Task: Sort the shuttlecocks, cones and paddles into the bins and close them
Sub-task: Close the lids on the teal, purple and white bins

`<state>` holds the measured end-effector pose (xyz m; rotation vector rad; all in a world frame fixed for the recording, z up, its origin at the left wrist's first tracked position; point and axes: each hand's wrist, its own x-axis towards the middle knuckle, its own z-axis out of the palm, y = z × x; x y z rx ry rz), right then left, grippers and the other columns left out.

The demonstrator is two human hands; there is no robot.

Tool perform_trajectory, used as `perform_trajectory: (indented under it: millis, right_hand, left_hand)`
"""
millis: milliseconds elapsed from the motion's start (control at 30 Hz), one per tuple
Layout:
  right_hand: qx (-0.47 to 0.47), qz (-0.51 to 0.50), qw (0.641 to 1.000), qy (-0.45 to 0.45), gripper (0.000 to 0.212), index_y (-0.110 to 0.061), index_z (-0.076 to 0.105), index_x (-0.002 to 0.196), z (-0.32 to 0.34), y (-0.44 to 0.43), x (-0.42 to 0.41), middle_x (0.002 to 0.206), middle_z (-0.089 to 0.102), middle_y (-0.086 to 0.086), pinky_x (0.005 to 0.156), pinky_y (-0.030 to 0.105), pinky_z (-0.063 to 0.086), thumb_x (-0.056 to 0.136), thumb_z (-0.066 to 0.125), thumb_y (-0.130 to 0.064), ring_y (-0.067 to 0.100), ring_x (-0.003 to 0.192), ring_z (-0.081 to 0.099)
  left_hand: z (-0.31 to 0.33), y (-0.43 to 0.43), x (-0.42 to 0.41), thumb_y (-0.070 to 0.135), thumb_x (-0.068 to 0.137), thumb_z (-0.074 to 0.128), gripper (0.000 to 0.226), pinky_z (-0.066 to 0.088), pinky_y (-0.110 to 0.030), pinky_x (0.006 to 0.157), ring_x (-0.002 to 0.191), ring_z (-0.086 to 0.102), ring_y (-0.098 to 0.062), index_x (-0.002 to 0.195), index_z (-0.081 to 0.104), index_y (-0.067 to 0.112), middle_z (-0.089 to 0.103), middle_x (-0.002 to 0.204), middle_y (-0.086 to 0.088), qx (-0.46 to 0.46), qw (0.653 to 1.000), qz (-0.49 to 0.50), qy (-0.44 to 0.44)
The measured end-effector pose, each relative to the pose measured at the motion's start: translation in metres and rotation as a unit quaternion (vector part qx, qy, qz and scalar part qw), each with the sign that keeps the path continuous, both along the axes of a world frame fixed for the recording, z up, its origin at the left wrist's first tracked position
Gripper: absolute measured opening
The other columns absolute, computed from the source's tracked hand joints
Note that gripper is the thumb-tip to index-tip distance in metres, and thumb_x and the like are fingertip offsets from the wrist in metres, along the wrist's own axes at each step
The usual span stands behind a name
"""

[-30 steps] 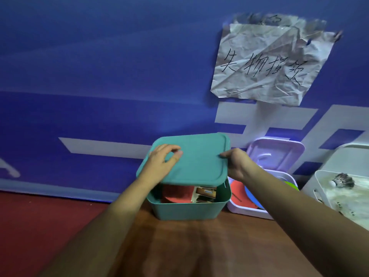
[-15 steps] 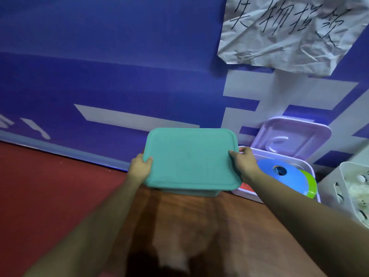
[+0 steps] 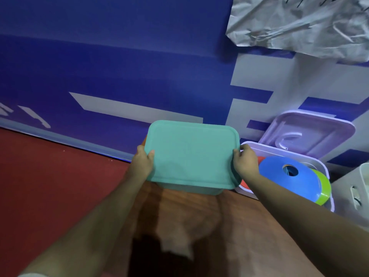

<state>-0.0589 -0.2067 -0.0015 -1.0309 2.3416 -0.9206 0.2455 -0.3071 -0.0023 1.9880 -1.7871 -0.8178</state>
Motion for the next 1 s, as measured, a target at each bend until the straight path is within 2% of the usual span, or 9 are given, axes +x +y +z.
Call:
perform_trajectory:
  millis: [133, 333, 500, 567, 667, 800, 900, 1000]
  right_hand:
    - [-0.001, -0.022, 1.0, -0.004, 0.026, 0.002, 0.056, 0.111, 0.001, -0.01, 0.001, 0.105, 0.063, 0.024, 0.073, 0.033, 0.034, 0.098, 0.048, -0.019, 0.041, 0.096, 0.057]
    - [0.023, -0.031, 0.999, -0.004, 0.027, 0.002, 0.054, 0.114, -0.002, -0.013, 0.006, 0.113, 0.062, 0.024, 0.076, 0.035, 0.037, 0.1, 0.045, -0.019, 0.042, 0.101, 0.057]
    - [0.01, -0.042, 0.999, 0.01, 0.016, -0.007, 0.048, 0.097, -0.005, -0.012, 0.013, 0.103, 0.063, 0.021, 0.07, 0.034, 0.035, 0.1, 0.043, -0.021, 0.033, 0.082, 0.052]
    - [0.016, -0.047, 0.999, 0.018, 0.014, -0.01, 0.044, 0.093, -0.008, -0.01, 0.02, 0.102, 0.063, 0.021, 0.068, 0.036, 0.036, 0.1, 0.042, -0.023, 0.038, 0.085, 0.055]
    - [0.027, -0.037, 0.998, 0.03, 0.015, -0.011, 0.041, 0.093, -0.011, -0.008, 0.029, 0.1, 0.062, 0.021, 0.068, 0.037, 0.036, 0.1, 0.041, -0.025, 0.041, 0.089, 0.058]
    - [0.014, -0.042, 0.998, 0.033, 0.016, -0.01, 0.042, 0.094, -0.011, -0.012, 0.026, 0.101, 0.06, 0.021, 0.068, 0.037, 0.036, 0.101, 0.04, -0.024, 0.037, 0.084, 0.054]
    - [0.005, -0.058, 0.998, 0.01, 0.018, -0.008, 0.04, 0.095, -0.011, -0.016, 0.025, 0.09, 0.06, 0.02, 0.069, 0.039, 0.037, 0.102, 0.037, -0.024, 0.035, 0.078, 0.051]
    - [0.019, -0.087, 0.996, 0.0, 0.021, -0.009, 0.038, 0.096, -0.011, -0.02, 0.028, 0.082, 0.056, 0.016, 0.068, 0.041, 0.038, 0.103, 0.033, -0.028, 0.038, 0.077, 0.052]
  left_hand:
    - [0.003, -0.018, -0.005, 0.03, 0.1, 0.047, 0.036, 0.042, -0.044, 0.079, 0.106, 0.056, -0.045, 0.118, 0.043, -0.002, 0.06, 0.114, -0.03, -0.01, 1.0, -0.013, -0.002]
    - [-0.005, -0.027, -0.005, 0.029, 0.097, 0.053, 0.033, 0.037, -0.037, 0.071, 0.098, 0.059, -0.043, 0.113, 0.043, 0.001, 0.063, 0.107, -0.025, -0.025, 0.999, -0.025, 0.022]
    - [-0.009, -0.033, 0.001, 0.031, 0.098, 0.052, 0.035, 0.037, -0.036, 0.072, 0.1, 0.059, -0.041, 0.118, 0.048, 0.002, 0.065, 0.109, -0.023, -0.03, 0.998, -0.049, 0.03]
    - [-0.01, -0.036, 0.006, 0.029, 0.098, 0.051, 0.035, 0.04, -0.037, 0.075, 0.102, 0.059, -0.04, 0.121, 0.05, 0.003, 0.065, 0.111, -0.022, -0.023, 0.998, -0.049, 0.041]
    - [-0.01, -0.042, 0.013, 0.029, 0.098, 0.051, 0.033, 0.04, -0.035, 0.076, 0.102, 0.06, -0.037, 0.122, 0.051, 0.006, 0.066, 0.112, -0.018, -0.014, 0.998, -0.046, 0.049]
    - [-0.006, -0.048, 0.007, 0.028, 0.099, 0.05, 0.029, 0.035, -0.034, 0.07, 0.097, 0.059, -0.039, 0.114, 0.048, 0.003, 0.064, 0.106, -0.021, -0.026, 0.997, -0.059, 0.031]
    - [-0.007, -0.051, 0.002, 0.026, 0.1, 0.048, 0.027, 0.033, -0.036, 0.067, 0.095, 0.058, -0.042, 0.109, 0.044, 0.0, 0.062, 0.104, -0.025, -0.032, 0.997, -0.068, 0.02]
    - [-0.009, -0.055, 0.001, 0.025, 0.1, 0.046, 0.025, 0.032, -0.035, 0.067, 0.093, 0.057, -0.04, 0.107, 0.043, 0.002, 0.061, 0.101, -0.023, -0.029, 0.997, -0.072, 0.024]
